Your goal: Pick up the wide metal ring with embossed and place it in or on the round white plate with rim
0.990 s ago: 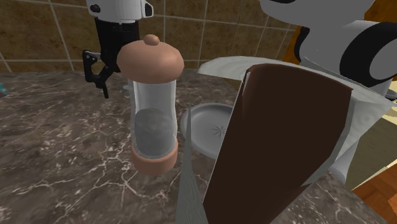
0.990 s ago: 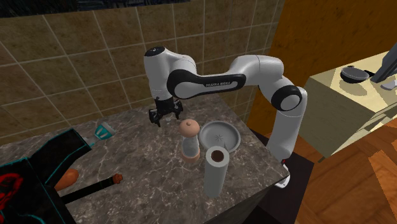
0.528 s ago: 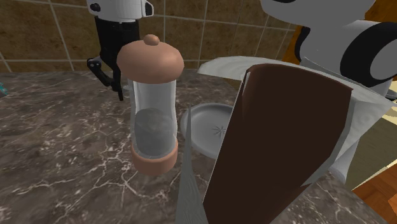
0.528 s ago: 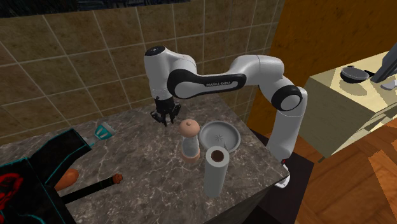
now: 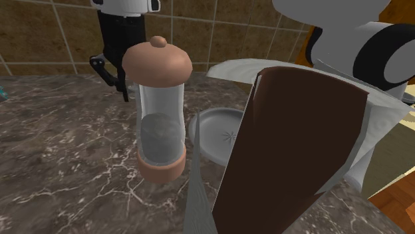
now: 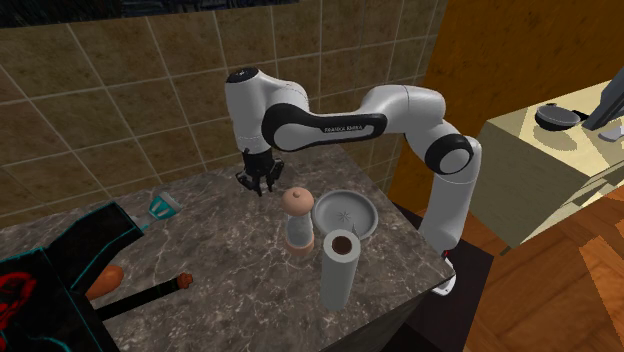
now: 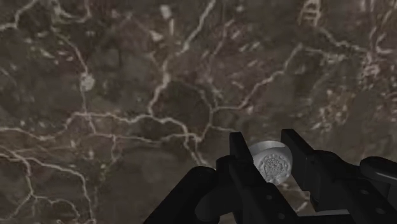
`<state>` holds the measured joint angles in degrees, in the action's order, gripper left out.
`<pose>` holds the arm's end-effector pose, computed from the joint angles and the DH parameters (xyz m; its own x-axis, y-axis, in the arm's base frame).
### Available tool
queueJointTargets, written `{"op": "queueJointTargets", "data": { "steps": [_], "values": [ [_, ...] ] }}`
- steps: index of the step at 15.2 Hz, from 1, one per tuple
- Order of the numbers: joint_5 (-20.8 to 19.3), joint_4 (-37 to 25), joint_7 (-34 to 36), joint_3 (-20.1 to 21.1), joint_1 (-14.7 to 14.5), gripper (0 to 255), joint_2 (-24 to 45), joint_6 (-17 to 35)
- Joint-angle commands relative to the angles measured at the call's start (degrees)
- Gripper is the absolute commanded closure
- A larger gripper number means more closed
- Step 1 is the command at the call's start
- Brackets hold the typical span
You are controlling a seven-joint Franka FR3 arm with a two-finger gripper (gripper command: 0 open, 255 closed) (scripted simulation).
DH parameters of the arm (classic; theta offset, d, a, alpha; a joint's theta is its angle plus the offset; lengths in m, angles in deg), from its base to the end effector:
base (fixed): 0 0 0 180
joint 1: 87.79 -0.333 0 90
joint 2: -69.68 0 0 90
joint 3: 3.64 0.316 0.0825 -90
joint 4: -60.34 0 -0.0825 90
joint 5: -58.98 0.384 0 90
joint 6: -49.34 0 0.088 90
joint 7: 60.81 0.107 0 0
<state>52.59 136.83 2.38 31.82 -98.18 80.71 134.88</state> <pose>0.4515 0.3909 0.6349 0.9492 -0.3147 0.0000 -0.3147 -0.9492 0.0000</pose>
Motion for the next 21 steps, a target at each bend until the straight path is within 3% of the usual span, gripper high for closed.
{"op": "queueJointTargets", "data": {
  "steps": [1, 8, 15, 18, 21],
  "values": [
    [-0.5, -2.4, 0.2, 0.1, -0.5, 255, 0.8, -1.8],
    [-3.1, -13.3, 1.2, 0.4, -3.1, 255, 4.8, -9.3],
    [-7.1, -27.1, 2.1, 0.4, -7.9, 255, 10.7, -17.7],
    [0.2, -11.0, 1.2, 1.4, -1.0, 255, -1.1, -12.0],
    [6.4, -0.3, -0.8, 0.7, 2.4, 255, -11.0, -9.3]
  ]
}}
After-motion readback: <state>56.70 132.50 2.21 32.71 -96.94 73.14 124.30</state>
